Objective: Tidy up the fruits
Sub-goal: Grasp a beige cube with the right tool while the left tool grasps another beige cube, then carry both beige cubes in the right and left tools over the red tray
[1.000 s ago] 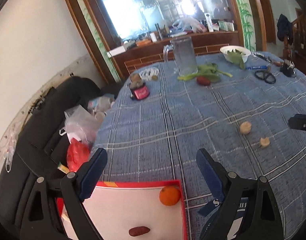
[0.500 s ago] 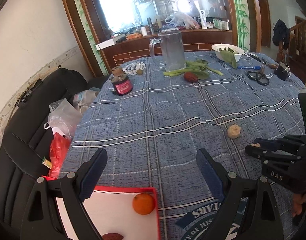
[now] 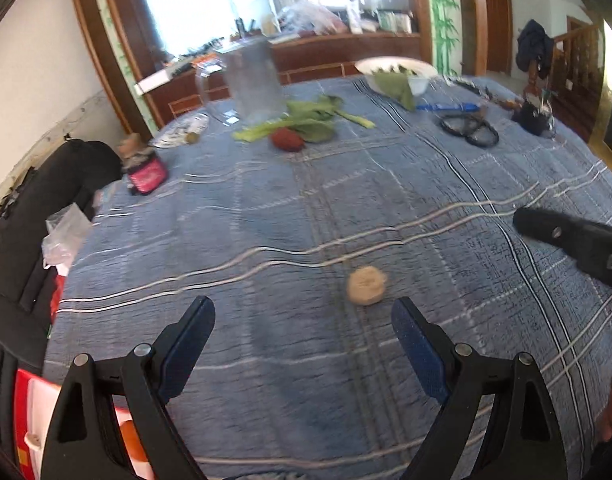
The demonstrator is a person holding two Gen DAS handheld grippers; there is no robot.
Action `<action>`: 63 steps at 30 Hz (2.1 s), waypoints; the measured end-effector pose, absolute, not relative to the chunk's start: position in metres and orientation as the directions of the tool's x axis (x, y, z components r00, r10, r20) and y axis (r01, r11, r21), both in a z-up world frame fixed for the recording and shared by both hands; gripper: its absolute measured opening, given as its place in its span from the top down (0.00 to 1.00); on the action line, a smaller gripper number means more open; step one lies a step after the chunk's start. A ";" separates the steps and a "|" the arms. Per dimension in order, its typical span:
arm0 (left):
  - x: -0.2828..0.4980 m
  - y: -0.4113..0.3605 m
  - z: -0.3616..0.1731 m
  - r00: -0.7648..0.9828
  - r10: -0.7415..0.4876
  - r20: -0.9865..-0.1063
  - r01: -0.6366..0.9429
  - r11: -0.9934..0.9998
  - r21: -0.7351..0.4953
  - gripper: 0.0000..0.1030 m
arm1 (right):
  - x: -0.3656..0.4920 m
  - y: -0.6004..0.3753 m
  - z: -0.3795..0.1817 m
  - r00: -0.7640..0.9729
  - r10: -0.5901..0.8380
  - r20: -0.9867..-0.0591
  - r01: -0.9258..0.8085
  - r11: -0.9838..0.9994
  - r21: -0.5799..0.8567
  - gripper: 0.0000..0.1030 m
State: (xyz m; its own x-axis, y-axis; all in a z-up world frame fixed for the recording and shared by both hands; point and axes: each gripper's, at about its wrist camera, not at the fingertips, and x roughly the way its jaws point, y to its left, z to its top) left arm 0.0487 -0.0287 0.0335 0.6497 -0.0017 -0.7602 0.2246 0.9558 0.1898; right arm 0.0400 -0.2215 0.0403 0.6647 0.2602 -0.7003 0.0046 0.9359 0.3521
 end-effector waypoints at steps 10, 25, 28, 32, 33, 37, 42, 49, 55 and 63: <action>0.072 -0.057 0.012 0.594 0.011 -0.804 0.255 0.946 0.201 0.41 | 0.043 -0.224 0.035 0.647 0.301 -0.701 0.016 0.913 0.407 0.73; 0.045 -0.055 0.038 0.597 -0.095 -0.797 0.272 0.958 0.089 0.76 | 0.041 -0.223 0.037 0.657 0.309 -0.687 0.009 0.908 0.418 0.73; 0.019 -0.052 0.061 0.636 -0.107 -0.764 0.270 0.959 0.090 0.76 | 0.038 -0.222 0.041 0.670 0.318 -0.671 -0.002 0.904 0.427 0.73; -0.025 -0.027 0.090 0.693 -0.115 -0.711 0.236 0.969 0.073 0.76 | 0.031 -0.220 0.048 0.696 0.326 -0.640 -0.017 0.898 0.439 0.73; -0.034 -0.020 0.095 0.700 -0.115 -0.705 0.226 0.972 0.067 0.76 | 0.031 -0.219 0.050 0.702 0.326 -0.633 -0.023 0.899 0.437 0.73; -0.082 0.015 0.103 0.715 -0.117 -0.689 0.184 0.983 0.025 0.76 | 0.022 -0.208 0.059 0.731 0.329 -0.597 -0.068 0.907 0.416 0.73; -0.127 0.067 0.097 0.727 -0.059 -0.684 0.086 0.996 0.005 0.76 | 0.005 -0.184 0.065 0.743 0.336 -0.580 -0.129 0.921 0.368 0.73; -0.148 0.171 0.088 0.710 0.137 -0.691 -0.157 0.987 0.034 0.76 | -0.033 -0.096 0.069 0.637 0.479 -0.604 -0.317 0.877 0.362 0.73; -0.144 0.223 0.081 0.700 0.218 -0.680 -0.261 0.965 0.041 0.76 | -0.054 -0.015 0.075 0.538 0.575 -0.617 -0.454 0.814 0.363 0.73; -0.129 0.246 0.072 0.691 0.236 -0.684 -0.271 0.961 0.058 0.76 | -0.050 0.076 0.070 0.425 0.595 -0.682 -0.555 0.766 0.323 0.73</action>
